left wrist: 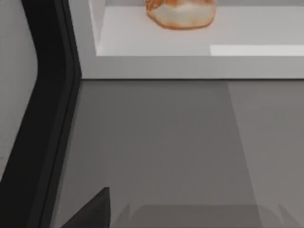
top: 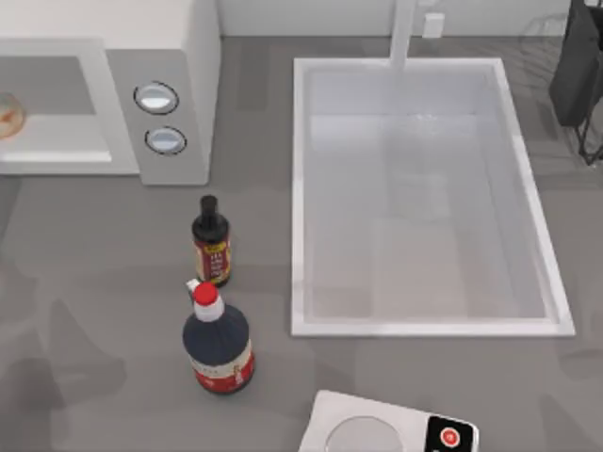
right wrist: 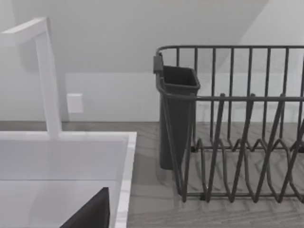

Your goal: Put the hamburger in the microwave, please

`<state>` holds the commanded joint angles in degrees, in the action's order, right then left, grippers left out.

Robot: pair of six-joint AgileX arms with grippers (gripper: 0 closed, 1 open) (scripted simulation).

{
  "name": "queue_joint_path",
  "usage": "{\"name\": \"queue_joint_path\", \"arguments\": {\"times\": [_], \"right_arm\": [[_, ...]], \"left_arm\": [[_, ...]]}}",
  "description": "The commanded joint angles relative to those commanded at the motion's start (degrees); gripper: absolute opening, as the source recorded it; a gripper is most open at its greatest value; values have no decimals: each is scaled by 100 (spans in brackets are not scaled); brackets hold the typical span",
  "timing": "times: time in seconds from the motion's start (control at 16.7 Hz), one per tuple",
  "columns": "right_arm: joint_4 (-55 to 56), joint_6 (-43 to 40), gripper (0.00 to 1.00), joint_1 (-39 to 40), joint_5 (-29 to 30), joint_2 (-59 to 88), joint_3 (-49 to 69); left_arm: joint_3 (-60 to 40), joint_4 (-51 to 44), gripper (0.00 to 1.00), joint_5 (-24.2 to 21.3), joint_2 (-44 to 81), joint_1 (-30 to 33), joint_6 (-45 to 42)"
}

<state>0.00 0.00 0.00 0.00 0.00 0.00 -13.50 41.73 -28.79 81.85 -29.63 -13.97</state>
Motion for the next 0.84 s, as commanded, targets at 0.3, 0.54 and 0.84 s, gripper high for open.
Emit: {"name": "queue_joint_path", "arguments": {"times": [0.3,0.54,0.84], "right_arm": [[0,0,100,0,0,0,0],[0,0,100,0,0,0,0],[0,0,100,0,0,0,0]], "left_arm": [[-565,-1480,100,-5,-853,4,3],[-1094,-3033,100,17,-1709,8,22],[-1424,-3695,100,35,-2245,13,34]]}}
